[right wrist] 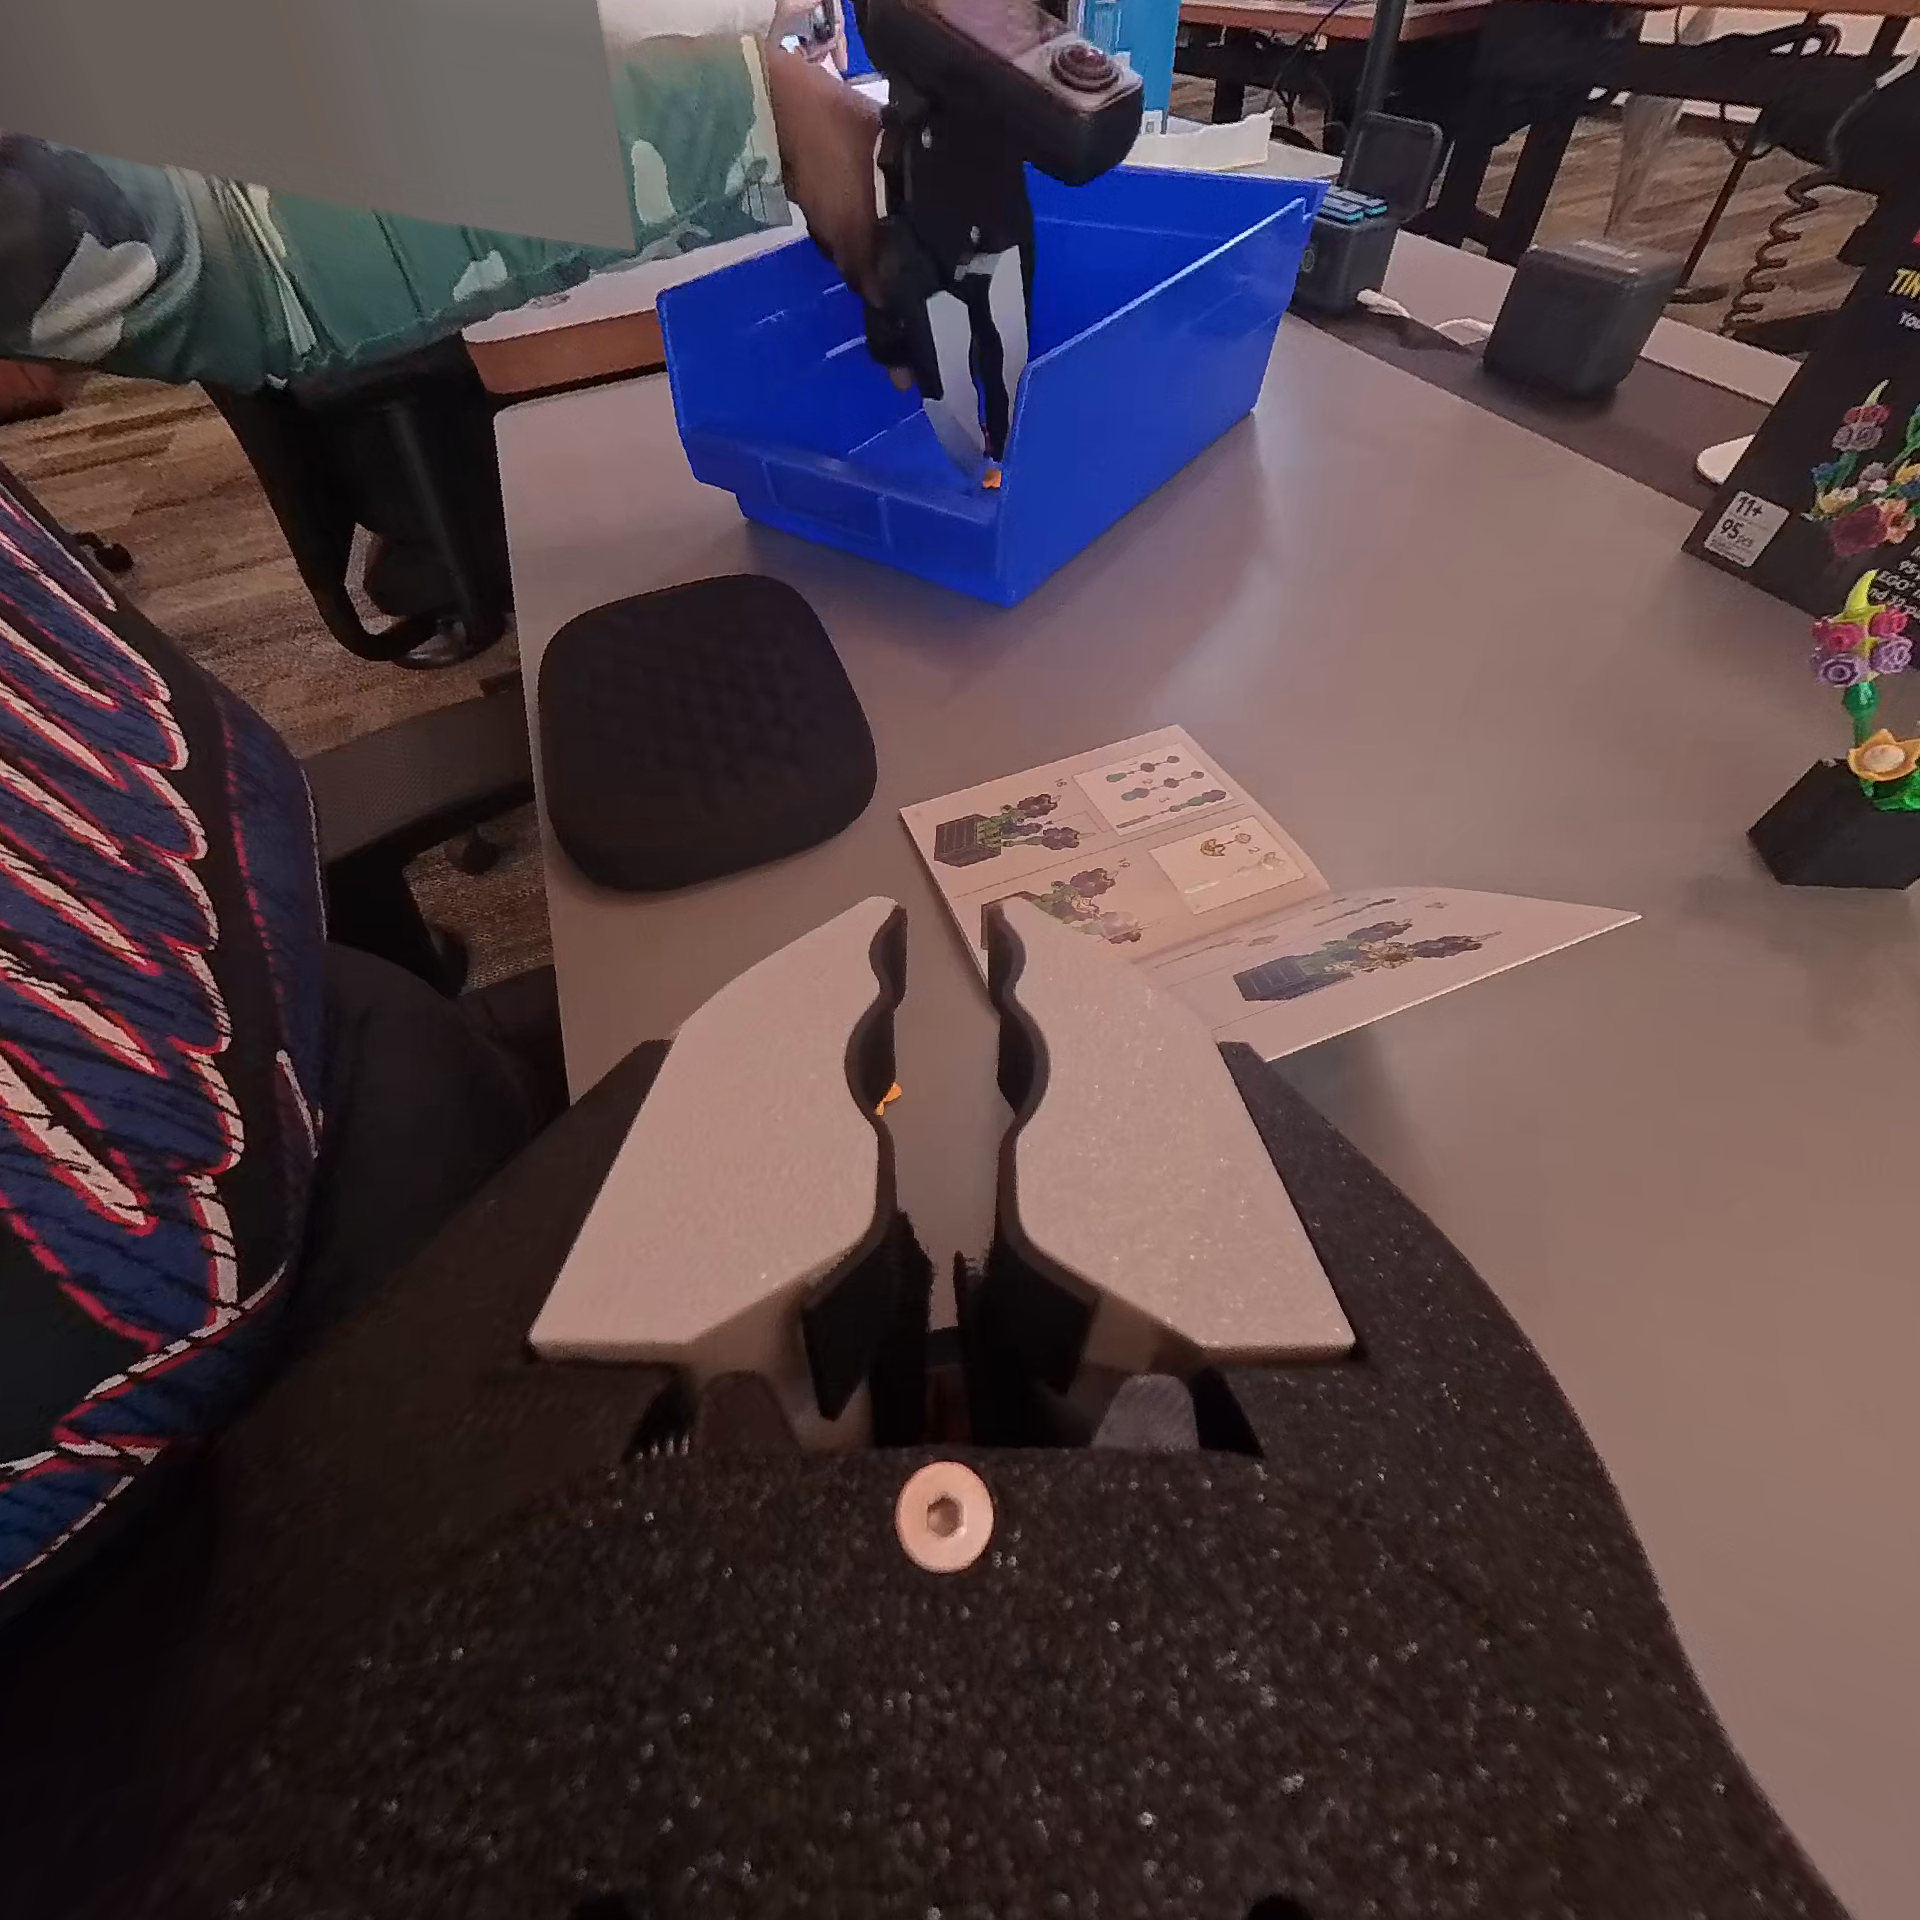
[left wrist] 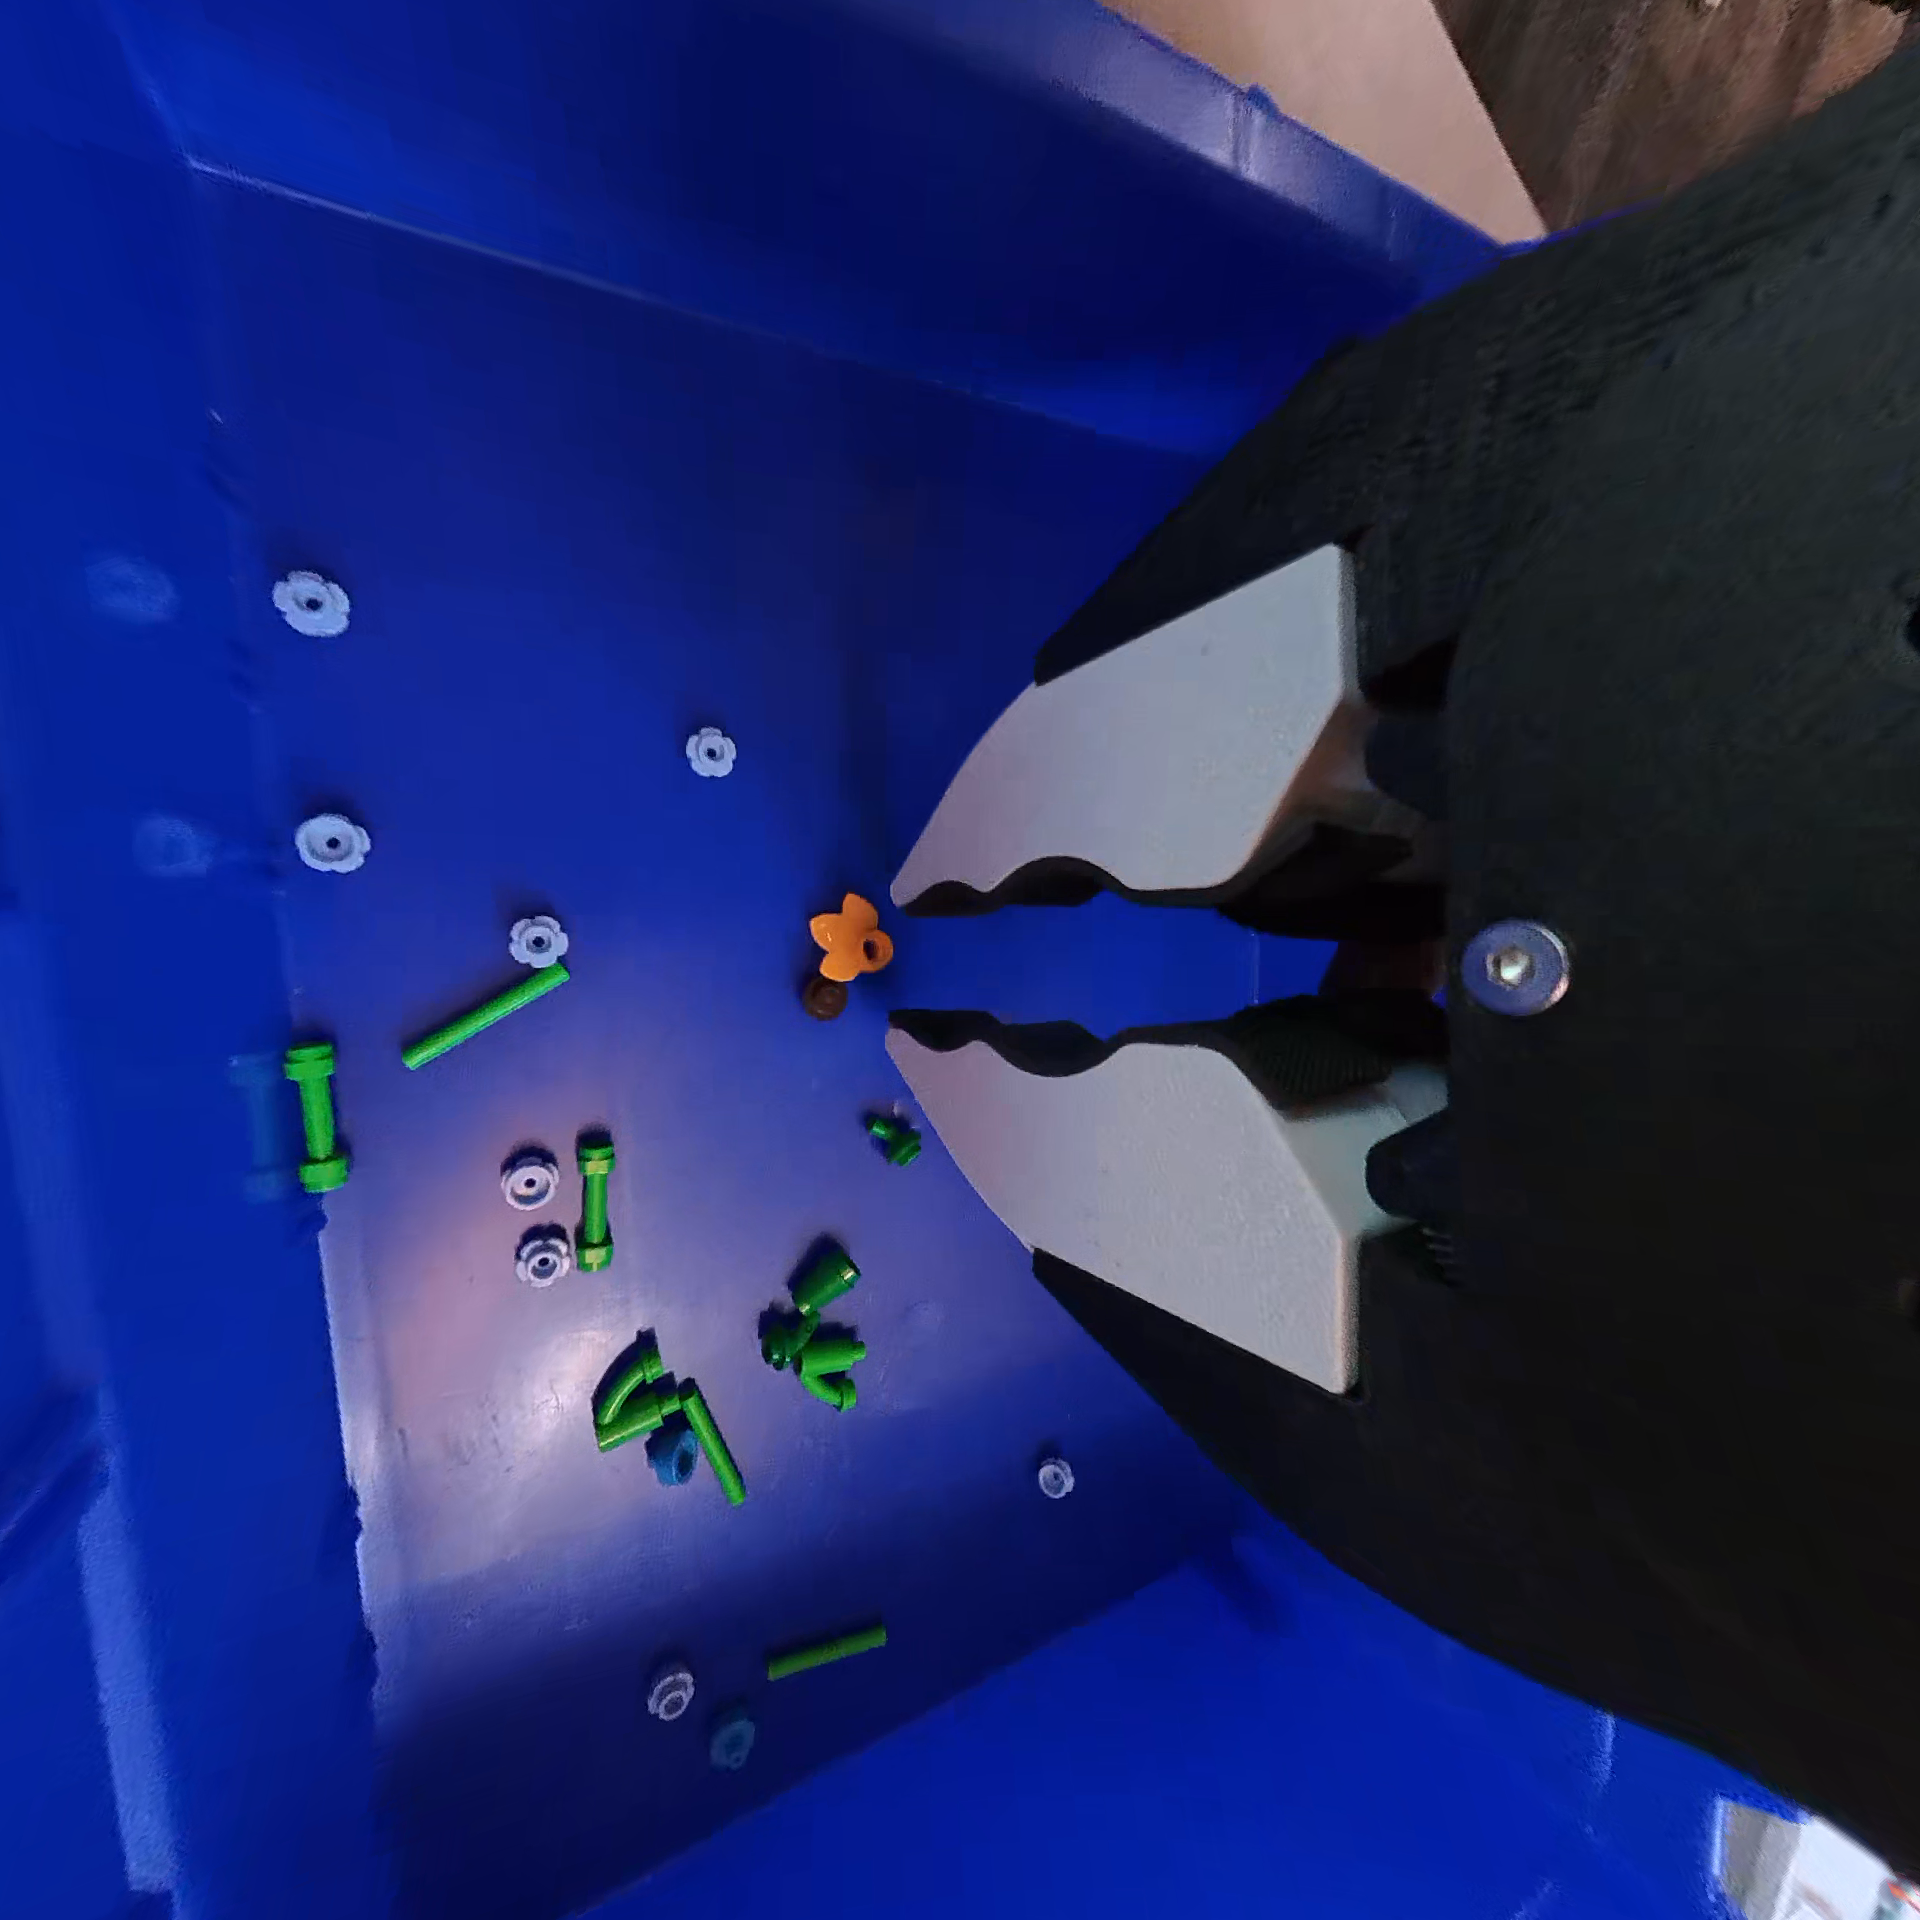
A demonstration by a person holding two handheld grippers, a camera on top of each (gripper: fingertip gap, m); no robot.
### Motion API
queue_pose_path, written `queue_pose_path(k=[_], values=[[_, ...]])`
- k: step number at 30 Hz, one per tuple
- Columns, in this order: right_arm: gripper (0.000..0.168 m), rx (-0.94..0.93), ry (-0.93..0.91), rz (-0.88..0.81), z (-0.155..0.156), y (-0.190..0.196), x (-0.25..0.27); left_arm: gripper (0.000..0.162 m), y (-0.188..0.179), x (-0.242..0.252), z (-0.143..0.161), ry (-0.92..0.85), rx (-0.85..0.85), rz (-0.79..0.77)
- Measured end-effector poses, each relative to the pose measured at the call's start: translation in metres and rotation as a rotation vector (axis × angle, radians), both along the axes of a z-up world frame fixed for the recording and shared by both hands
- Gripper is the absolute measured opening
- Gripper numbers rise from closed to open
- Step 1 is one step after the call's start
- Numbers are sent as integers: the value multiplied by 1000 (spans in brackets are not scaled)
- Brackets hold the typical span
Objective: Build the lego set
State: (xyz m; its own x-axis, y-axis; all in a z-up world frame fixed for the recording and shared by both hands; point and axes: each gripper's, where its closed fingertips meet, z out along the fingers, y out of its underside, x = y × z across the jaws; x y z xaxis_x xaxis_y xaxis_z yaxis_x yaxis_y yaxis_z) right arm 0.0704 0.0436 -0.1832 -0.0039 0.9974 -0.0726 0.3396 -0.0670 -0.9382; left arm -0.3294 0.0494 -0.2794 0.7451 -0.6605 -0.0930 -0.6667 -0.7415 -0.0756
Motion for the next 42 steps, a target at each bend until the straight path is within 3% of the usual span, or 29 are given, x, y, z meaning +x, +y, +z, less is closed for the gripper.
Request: queue_pose_path(k=[14,18,21,25,28,31,36,42], values=[[15,-2,-3,-8,-2,1,0,7,5,6,-3,-74,26,35],[15,-3,3,5,-2,-2,-3,6,11,14,17,-122,145,78],[15,13,33,33,2,-8,-9,6,15,45,51,-279,315,98],[17,107,128,116,18,-19,-24,6,-3,140,115,-818,442,40],[13,282,152,210,29,-28,-39,6,-42,214,148,-1224,304,-62],[8,456,190,336,42,-39,-55,6,-72,265,153,-1436,114,-130],[10,555,305,629,58,-76,-72,6,-94,310,135,-1476,-84,-173],[14,658,193,765,39,-87,-80,6,-100,321,124,-1415,-175,-210]])
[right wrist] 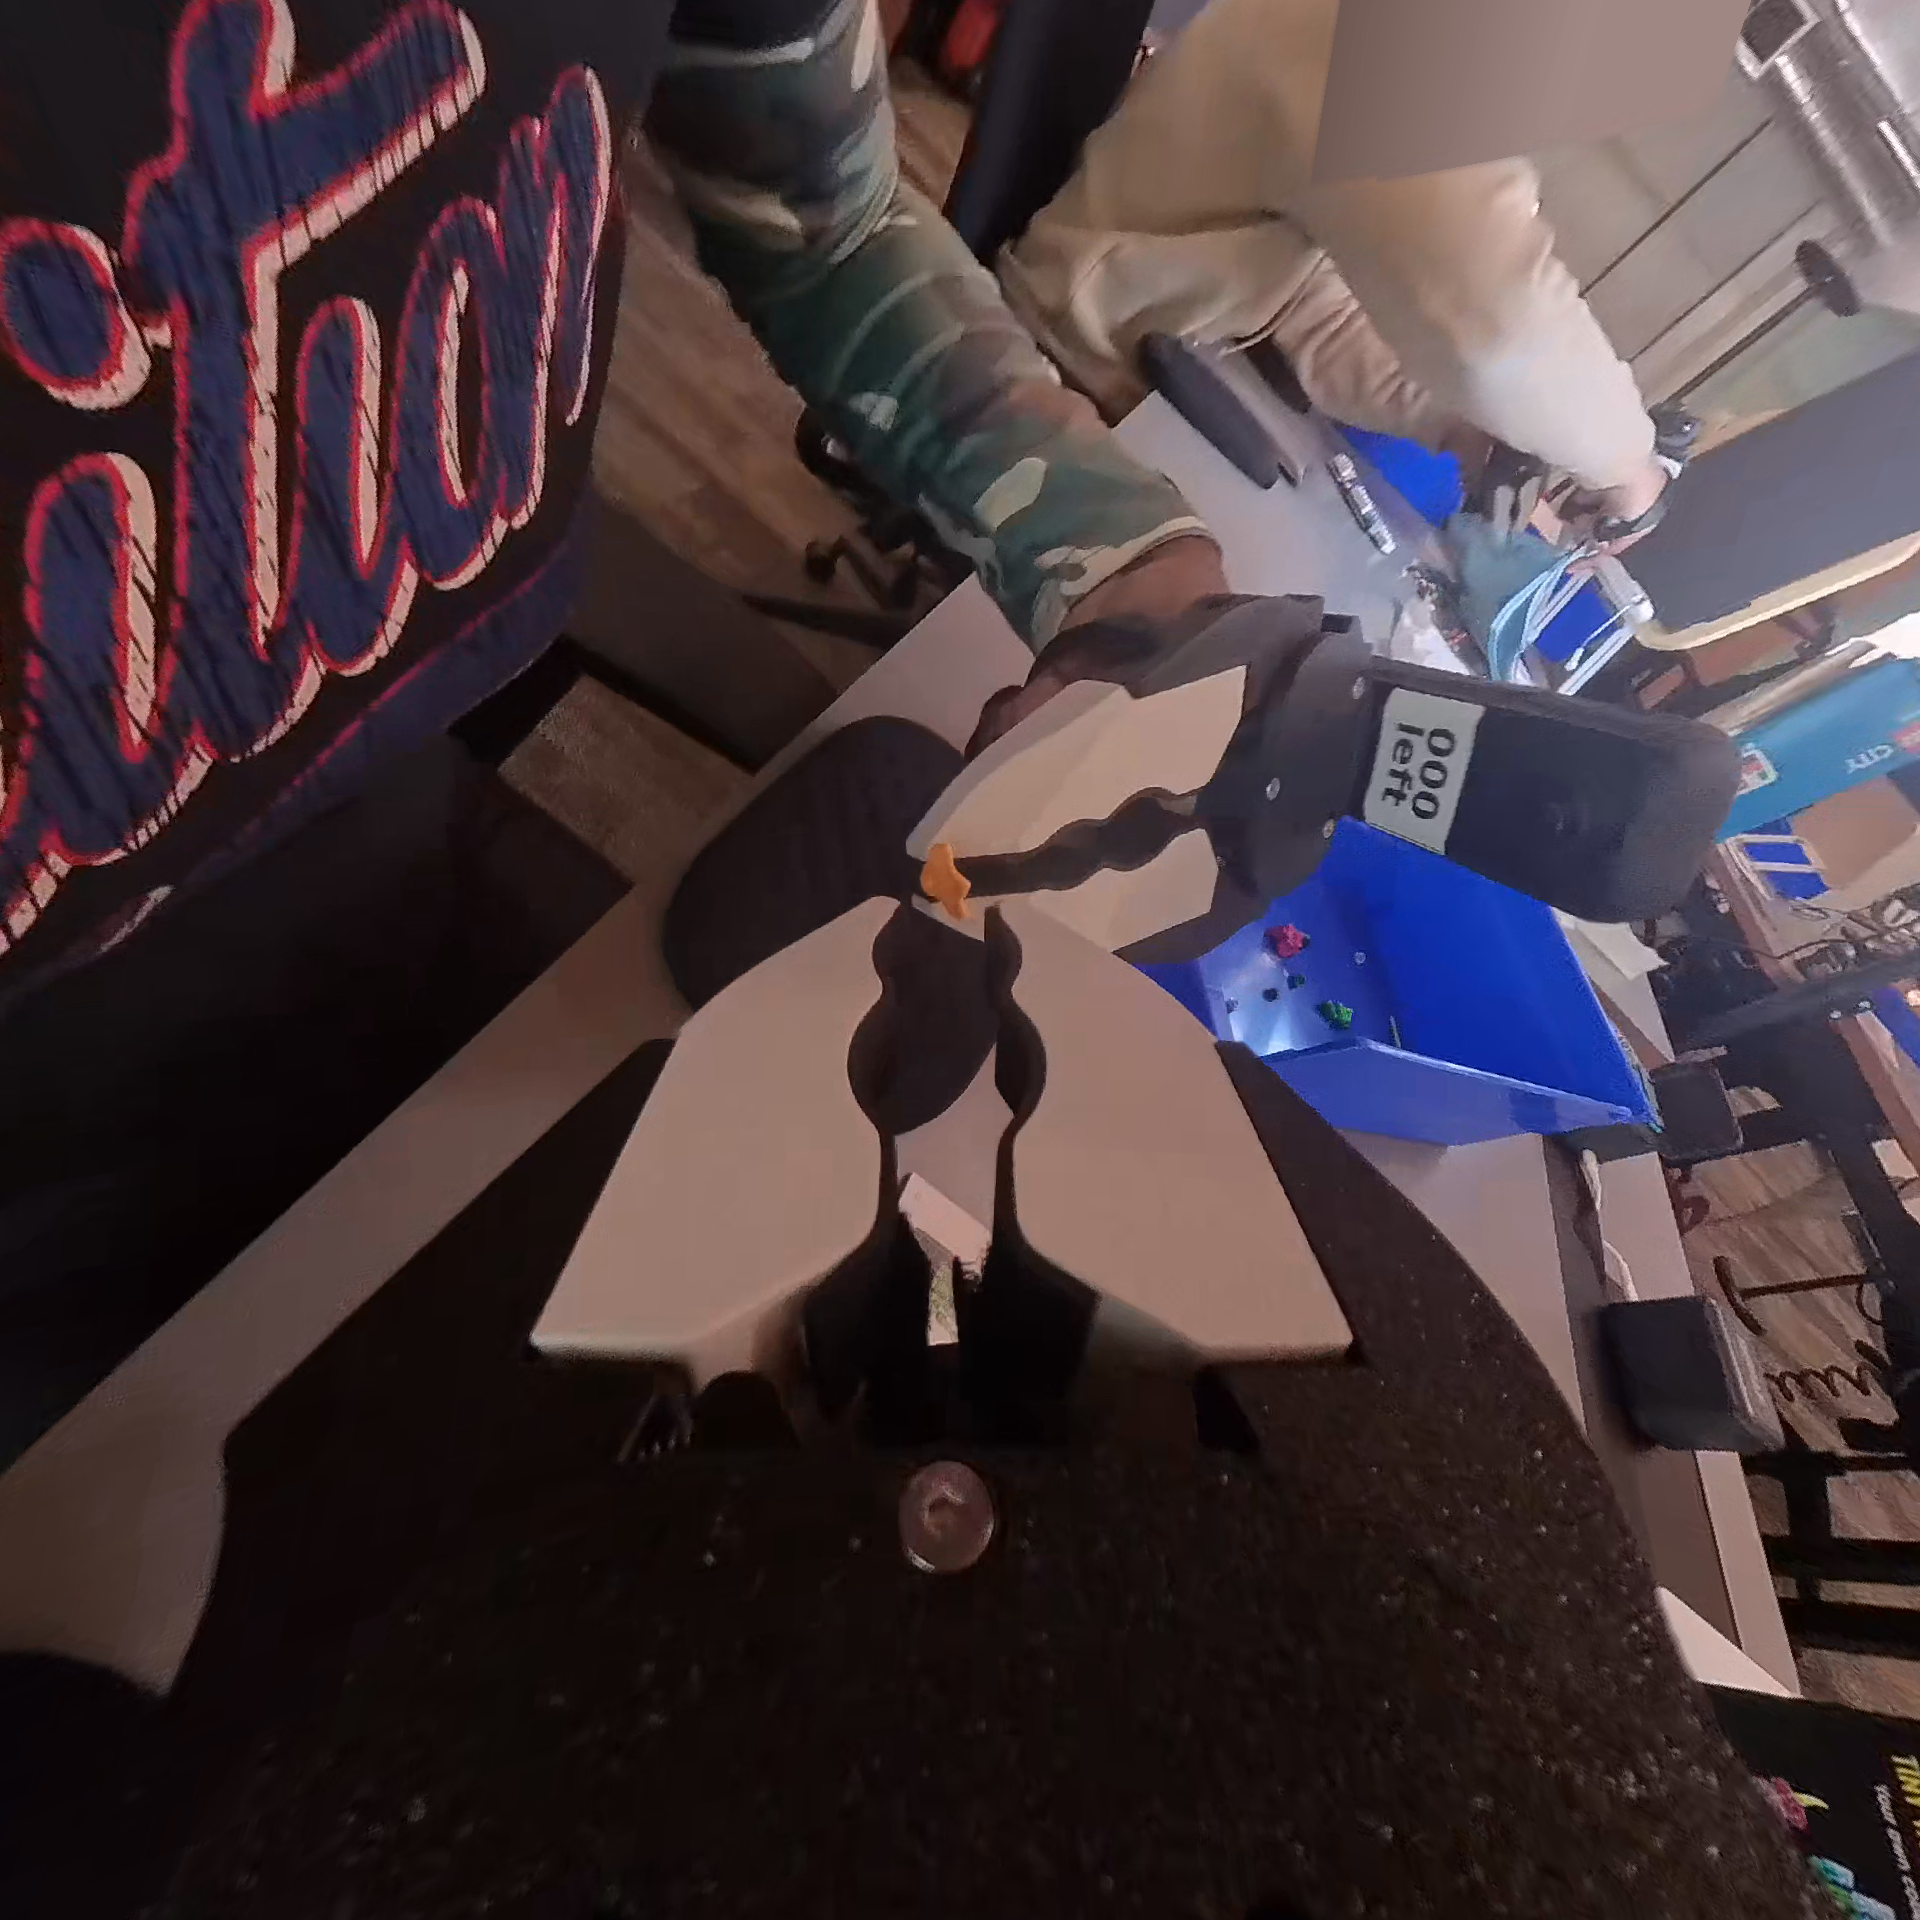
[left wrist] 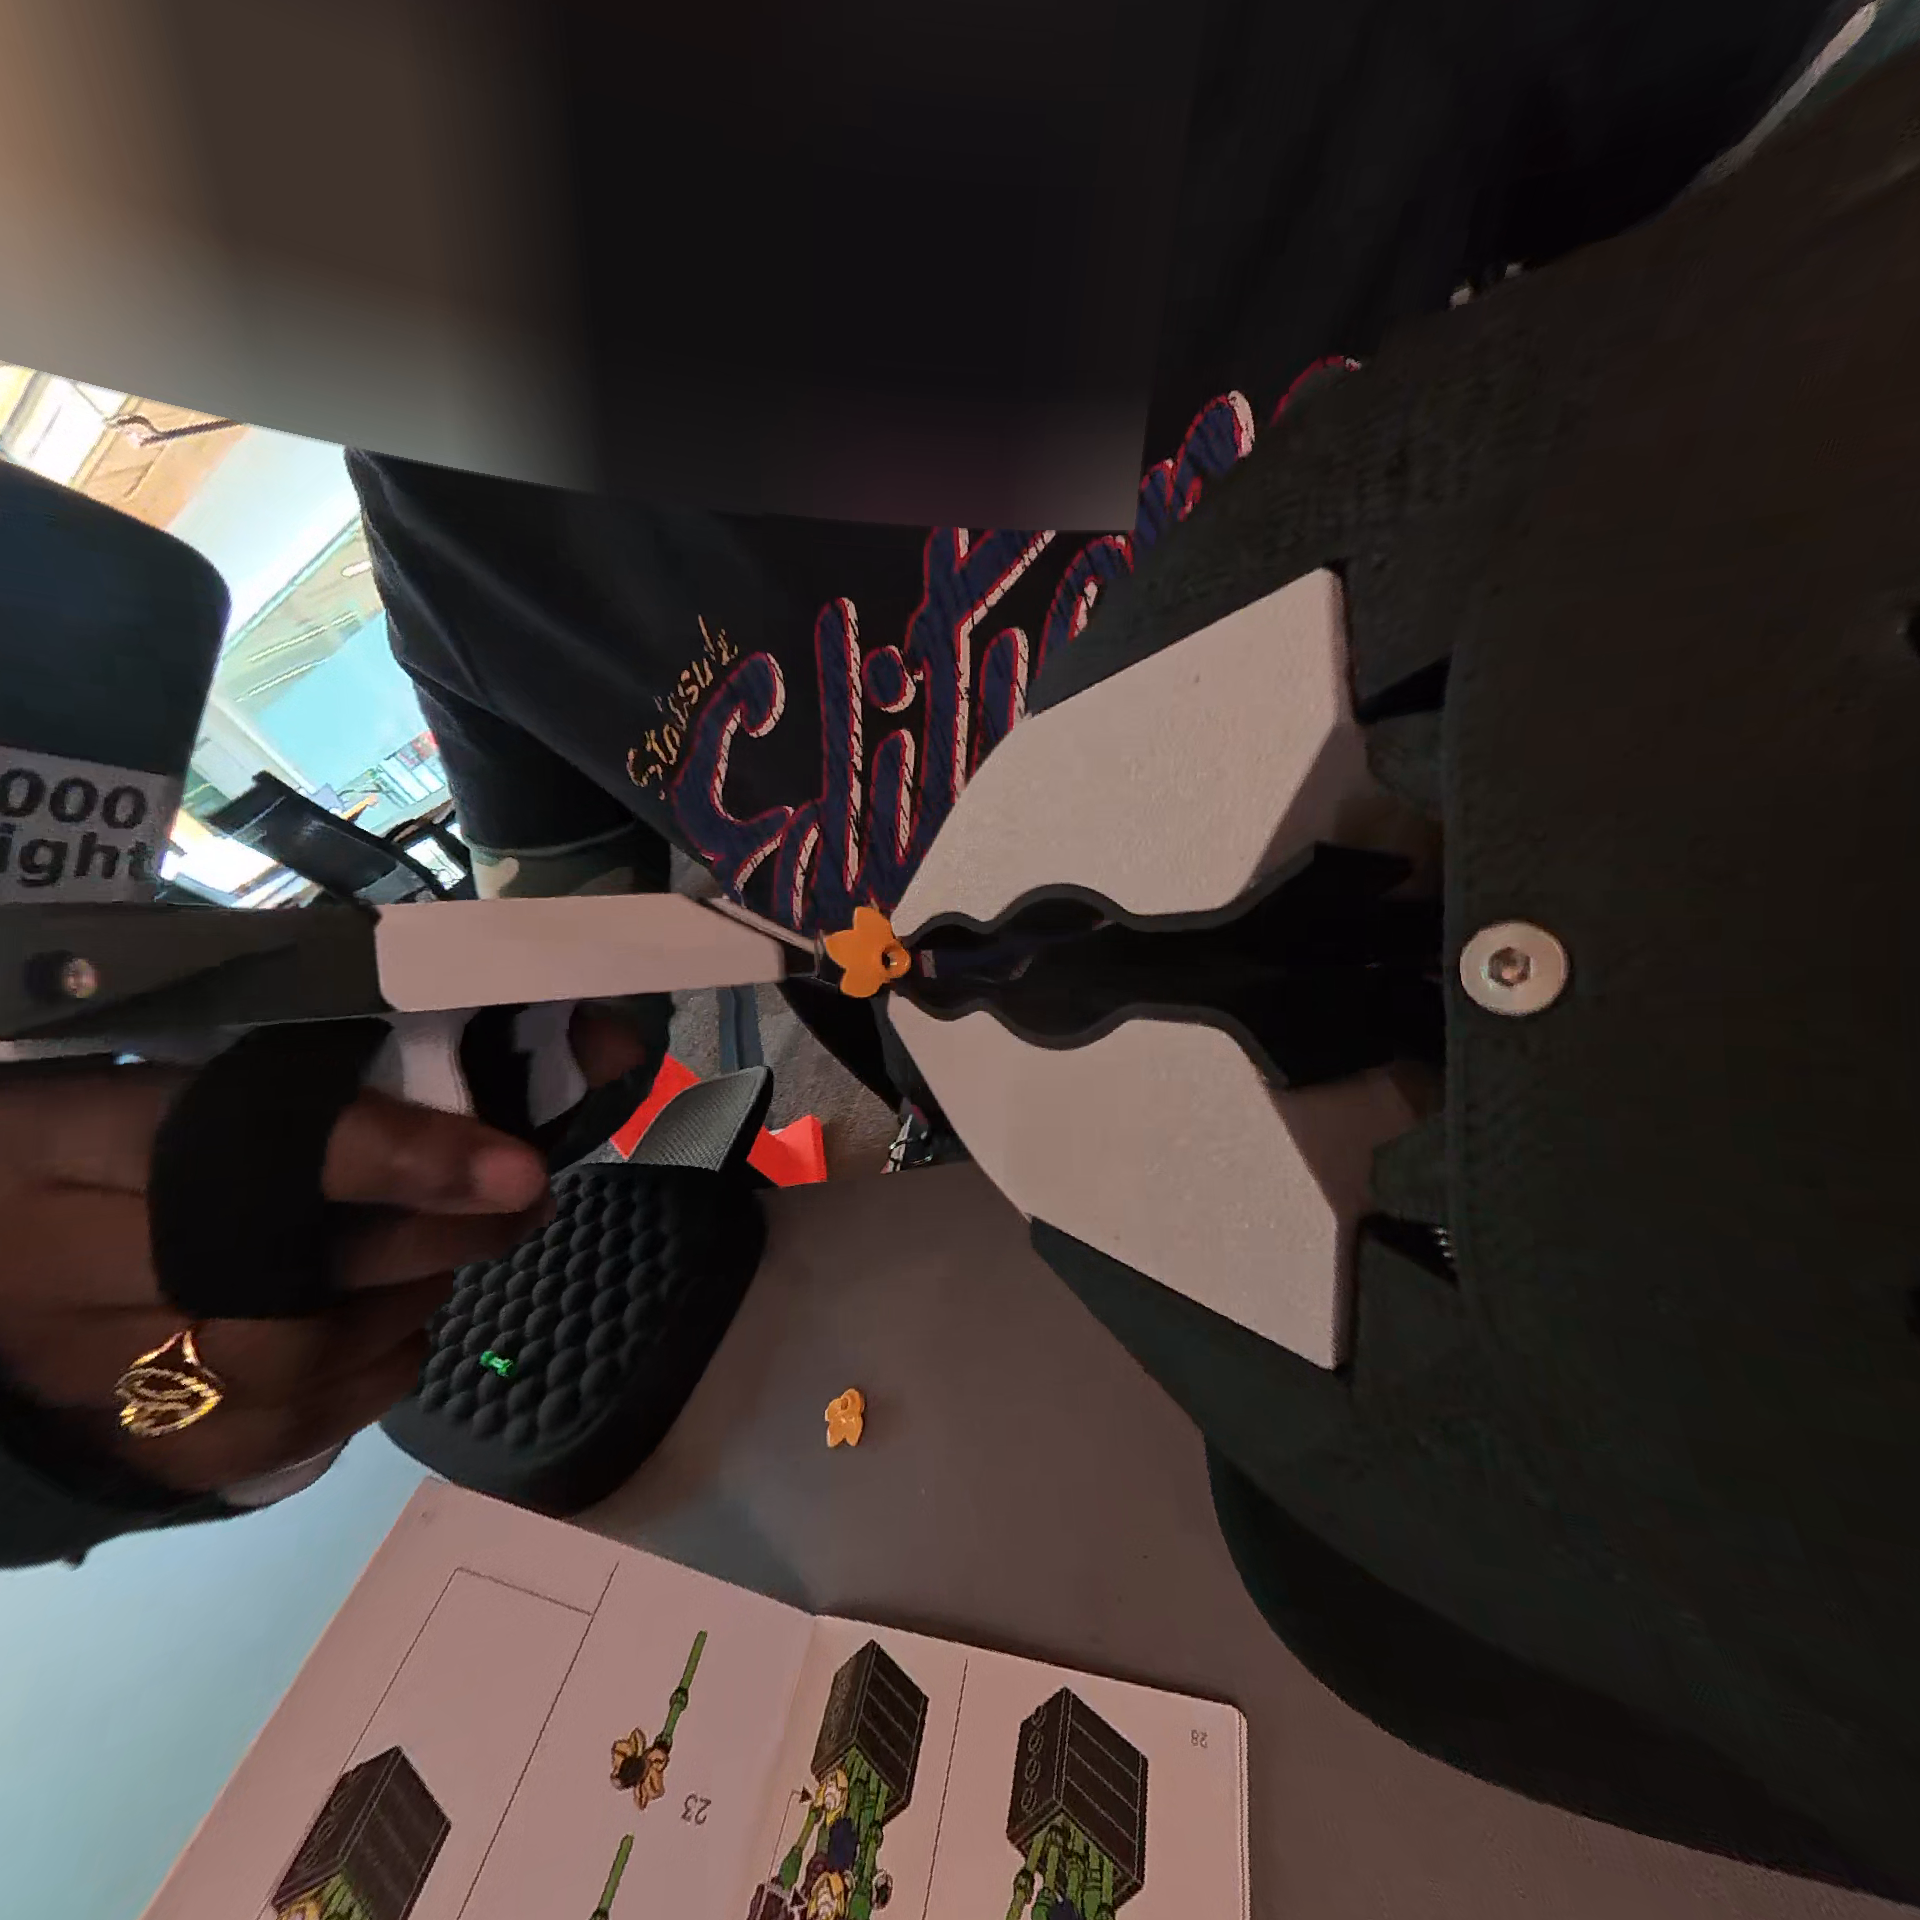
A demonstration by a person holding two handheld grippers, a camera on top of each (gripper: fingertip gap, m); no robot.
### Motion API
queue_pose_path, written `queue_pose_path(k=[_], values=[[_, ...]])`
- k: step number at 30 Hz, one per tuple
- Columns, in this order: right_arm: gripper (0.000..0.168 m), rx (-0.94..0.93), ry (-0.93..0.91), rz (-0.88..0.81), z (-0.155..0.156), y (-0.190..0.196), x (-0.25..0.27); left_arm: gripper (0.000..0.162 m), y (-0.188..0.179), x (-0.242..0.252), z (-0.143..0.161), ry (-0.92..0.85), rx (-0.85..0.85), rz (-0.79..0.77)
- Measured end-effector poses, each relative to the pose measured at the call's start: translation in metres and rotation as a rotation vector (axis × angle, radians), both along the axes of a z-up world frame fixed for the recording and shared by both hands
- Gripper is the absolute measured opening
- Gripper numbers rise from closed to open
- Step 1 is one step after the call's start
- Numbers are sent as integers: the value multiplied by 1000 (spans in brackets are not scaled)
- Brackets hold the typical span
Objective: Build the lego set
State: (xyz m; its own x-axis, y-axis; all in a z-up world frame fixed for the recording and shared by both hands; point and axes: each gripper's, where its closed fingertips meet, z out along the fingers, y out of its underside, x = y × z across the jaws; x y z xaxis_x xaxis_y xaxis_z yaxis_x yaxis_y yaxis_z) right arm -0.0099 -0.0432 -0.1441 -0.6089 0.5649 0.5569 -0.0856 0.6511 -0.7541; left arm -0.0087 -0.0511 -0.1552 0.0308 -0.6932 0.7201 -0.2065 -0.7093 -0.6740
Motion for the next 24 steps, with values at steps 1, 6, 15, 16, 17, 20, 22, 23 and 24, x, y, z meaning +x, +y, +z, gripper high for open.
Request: queue_pose_path(k=[1,6,15,16,17,20,22,23,24], values=[[14,6,-4,6,-1,-1,-1,6,-1,1,-2,12,-2,-12],[6,10,-47,29,-10,-9,-3,6,-5,4,-6,38,-7,-57],[1,-794,-354,-345,-13,45,-12,32,50,-20,-3,273,668,327],[2,-980,-390,-343,-9,48,-11,33,59,-25,-1,345,836,400],[1,-1139,-415,-335,-6,52,-11,33,65,-27,2,401,997,456],[2,-1359,-458,-346,-10,59,-12,32,69,-19,4,490,1276,522],[2,-1413,-496,-330,-12,55,-11,29,68,-11,2,494,1344,523],[2,-1433,-505,-322,-11,54,-11,26,68,-8,2,488,1373,517],[2,-1444,-511,-320,-12,53,-10,23,68,-6,1,487,1385,508]])
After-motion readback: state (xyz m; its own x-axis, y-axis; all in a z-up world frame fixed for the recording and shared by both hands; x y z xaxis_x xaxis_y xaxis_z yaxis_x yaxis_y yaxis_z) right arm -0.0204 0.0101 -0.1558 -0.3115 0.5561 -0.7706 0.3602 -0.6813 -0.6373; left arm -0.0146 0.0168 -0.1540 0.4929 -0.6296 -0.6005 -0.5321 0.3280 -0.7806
